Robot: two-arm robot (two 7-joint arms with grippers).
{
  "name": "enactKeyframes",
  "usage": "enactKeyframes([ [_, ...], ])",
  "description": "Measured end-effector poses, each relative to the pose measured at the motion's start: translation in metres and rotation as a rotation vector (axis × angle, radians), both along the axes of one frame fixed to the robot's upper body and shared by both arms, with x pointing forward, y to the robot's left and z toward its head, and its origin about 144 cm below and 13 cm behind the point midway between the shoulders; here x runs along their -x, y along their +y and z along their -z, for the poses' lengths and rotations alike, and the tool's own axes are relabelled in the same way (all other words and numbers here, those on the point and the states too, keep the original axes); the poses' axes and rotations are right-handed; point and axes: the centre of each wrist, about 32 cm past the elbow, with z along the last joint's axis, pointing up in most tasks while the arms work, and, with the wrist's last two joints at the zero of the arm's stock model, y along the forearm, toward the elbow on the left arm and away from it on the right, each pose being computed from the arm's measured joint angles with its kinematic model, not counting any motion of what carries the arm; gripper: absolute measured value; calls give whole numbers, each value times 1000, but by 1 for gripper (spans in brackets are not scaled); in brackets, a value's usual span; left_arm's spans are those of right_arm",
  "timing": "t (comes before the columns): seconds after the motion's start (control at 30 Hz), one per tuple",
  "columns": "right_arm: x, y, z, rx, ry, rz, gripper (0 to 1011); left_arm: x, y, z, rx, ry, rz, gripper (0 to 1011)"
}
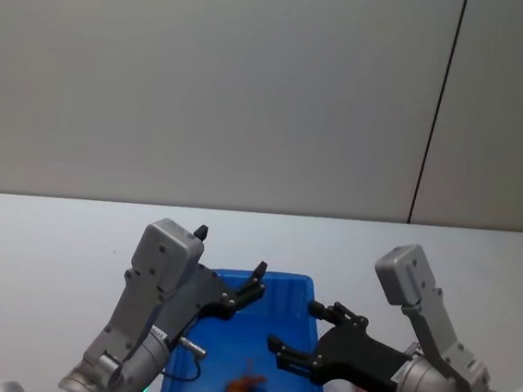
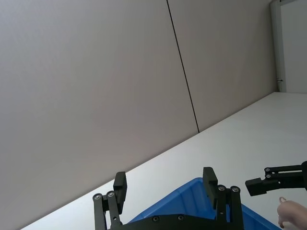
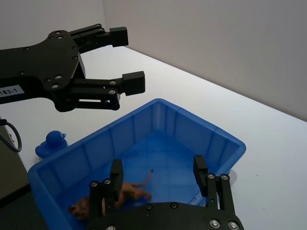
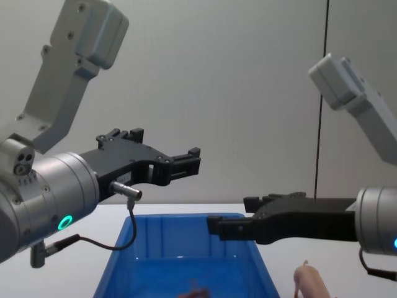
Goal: Pick up the two dolls from the table and place them into the box.
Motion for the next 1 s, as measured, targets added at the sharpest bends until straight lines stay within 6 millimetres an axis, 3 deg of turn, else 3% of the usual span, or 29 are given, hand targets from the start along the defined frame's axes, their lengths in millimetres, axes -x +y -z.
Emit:
enactKeyframes([
  [0.2,2,-5,1,11,-12,27,1001,0,0,0,0,0,0,1006],
  [1.0,49,-46,12,58,8,216,1001,0,0,0,0,0,0,1006],
])
